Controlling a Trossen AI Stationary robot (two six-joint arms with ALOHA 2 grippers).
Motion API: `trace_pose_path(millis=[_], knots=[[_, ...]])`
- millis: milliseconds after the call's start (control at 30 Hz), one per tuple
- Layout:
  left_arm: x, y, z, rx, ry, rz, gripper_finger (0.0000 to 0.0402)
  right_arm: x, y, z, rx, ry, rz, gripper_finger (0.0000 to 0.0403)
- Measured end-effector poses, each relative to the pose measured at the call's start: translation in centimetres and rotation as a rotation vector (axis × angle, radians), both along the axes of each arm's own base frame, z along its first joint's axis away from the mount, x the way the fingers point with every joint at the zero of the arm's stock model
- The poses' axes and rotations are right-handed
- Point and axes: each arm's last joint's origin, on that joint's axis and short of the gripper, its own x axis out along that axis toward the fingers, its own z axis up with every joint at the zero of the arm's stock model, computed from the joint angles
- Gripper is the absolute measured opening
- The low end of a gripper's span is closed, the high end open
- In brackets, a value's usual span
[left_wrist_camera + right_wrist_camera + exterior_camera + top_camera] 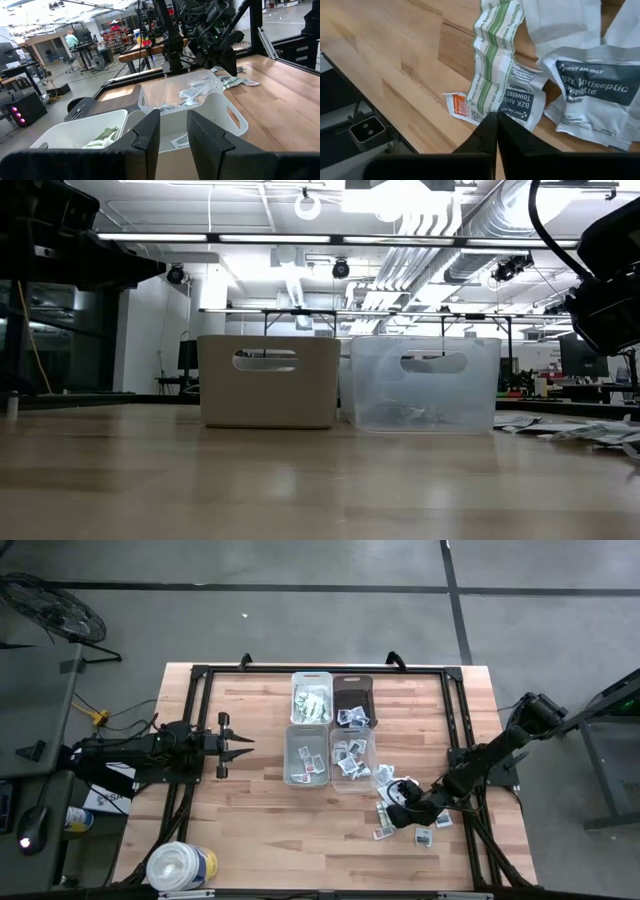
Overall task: Pick & Place First Aid Supplies
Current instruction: Put the green bandage pack into the white bin
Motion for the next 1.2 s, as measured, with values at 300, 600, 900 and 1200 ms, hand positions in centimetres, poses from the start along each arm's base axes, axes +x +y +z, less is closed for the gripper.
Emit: trace_pose_path(millis=[300, 600, 900, 1200], knots=[[0.0, 0.0, 0.0, 0.000, 0.000, 0.000, 0.0096, 0.2, 0.1, 0.2, -0.003, -0.039, 0.010, 0.0001], [0.0, 0.0, 0.0, 0.000, 0.000, 0.000, 0.0096, 1.2, 0.8, 1.5, 0.001, -0.116, 0.021, 0.0000], [0.0, 0.0, 0.0, 0.000, 0.000, 0.000, 0.0096, 1.5, 1.5, 2.7, -0.074, -0.171, -0.002, 0.0000], [0.0, 0.0, 0.0, 0.000, 0.000, 0.000, 0.0096, 1.4, 0.3, 1.8, -0.076, -0.056, -0.001, 0.0016]])
